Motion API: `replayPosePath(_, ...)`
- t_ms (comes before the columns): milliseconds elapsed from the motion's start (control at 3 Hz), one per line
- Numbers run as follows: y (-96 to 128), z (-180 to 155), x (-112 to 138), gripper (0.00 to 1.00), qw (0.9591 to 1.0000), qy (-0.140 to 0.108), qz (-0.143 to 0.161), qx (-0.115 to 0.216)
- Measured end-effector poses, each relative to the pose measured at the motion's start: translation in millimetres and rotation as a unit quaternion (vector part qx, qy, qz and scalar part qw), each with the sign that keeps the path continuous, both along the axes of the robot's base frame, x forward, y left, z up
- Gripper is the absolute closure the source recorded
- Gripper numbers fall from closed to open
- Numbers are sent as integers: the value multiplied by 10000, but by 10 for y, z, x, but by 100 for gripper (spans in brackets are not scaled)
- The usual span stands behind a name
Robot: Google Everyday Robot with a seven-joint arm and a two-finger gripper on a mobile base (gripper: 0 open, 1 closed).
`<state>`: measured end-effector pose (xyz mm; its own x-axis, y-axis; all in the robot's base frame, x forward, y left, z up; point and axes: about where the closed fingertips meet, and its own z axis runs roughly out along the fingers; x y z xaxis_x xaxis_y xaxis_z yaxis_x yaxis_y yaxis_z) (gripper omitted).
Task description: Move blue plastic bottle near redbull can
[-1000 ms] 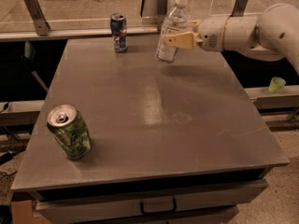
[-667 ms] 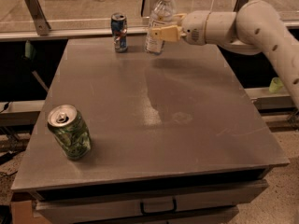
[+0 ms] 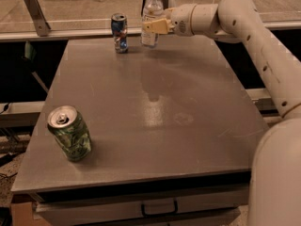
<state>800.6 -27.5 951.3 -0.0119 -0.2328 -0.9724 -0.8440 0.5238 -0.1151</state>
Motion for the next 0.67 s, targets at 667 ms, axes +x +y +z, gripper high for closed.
replayPosePath(667,252,-230,120,84,9987,451,7,-232)
